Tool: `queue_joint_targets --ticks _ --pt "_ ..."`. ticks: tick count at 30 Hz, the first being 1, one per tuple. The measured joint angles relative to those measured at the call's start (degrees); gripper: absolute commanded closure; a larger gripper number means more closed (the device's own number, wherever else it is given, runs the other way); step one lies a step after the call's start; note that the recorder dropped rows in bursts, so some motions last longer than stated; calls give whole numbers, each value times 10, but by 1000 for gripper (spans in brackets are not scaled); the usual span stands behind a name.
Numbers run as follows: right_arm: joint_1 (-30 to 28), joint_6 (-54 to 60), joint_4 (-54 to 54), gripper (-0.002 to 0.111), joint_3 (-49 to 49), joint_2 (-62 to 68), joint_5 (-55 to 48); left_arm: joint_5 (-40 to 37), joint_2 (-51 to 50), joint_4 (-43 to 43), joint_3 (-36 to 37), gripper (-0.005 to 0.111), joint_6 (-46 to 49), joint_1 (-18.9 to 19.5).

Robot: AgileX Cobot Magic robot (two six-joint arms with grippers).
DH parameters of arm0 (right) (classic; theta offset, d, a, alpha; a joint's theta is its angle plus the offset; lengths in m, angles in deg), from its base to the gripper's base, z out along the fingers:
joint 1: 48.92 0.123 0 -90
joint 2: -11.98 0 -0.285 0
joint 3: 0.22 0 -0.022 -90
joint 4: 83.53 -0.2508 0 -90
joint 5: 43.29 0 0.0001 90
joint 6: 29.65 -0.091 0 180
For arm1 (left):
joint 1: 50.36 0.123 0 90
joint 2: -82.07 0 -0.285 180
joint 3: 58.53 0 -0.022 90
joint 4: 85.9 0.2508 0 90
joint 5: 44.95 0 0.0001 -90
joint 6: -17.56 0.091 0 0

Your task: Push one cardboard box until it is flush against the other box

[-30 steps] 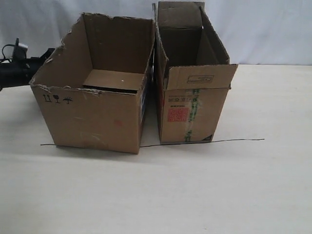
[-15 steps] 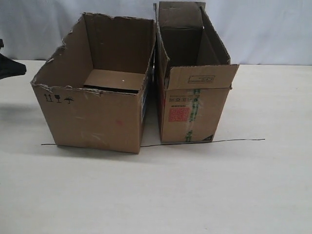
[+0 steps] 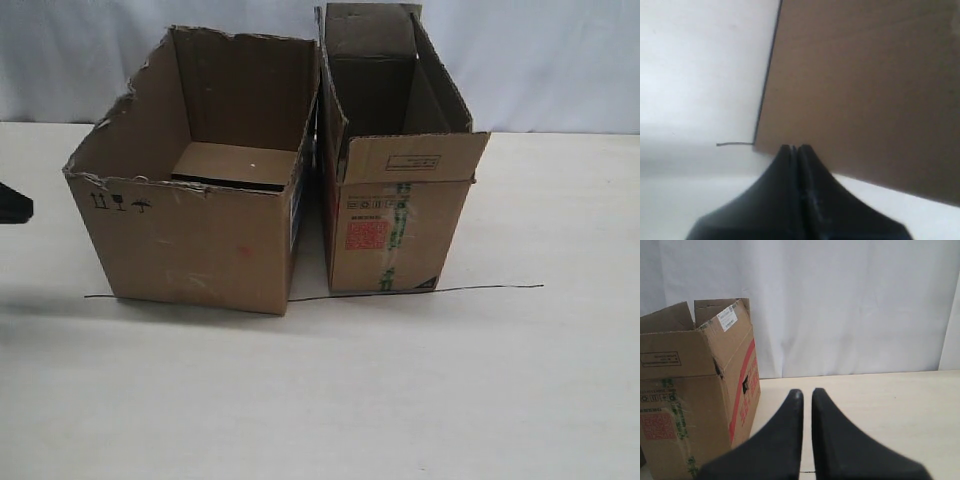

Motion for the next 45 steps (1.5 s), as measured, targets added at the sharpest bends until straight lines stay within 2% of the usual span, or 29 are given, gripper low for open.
queue_joint_targets --ticks 4,10,16,36,38,42,45 --pt "0 0 0 103 0 0 0 37 0 -95 56 107 49 -19" --pt "0 0 0 103 0 0 0 103 0 -201 62 107 83 -69" --pt "0 0 0 103 0 0 0 115 0 -209 62 107 86 -91" --pt "0 0 0 103 0 0 0 85 0 -257 62 107 86 -95" --pt "0 0 0 103 0 0 0 82 0 -269 62 107 86 -101" --pt "0 0 0 103 0 0 0 105 0 -281 62 107 90 -141" --pt "0 0 0 103 0 0 0 129 0 -281 62 107 92 -144"
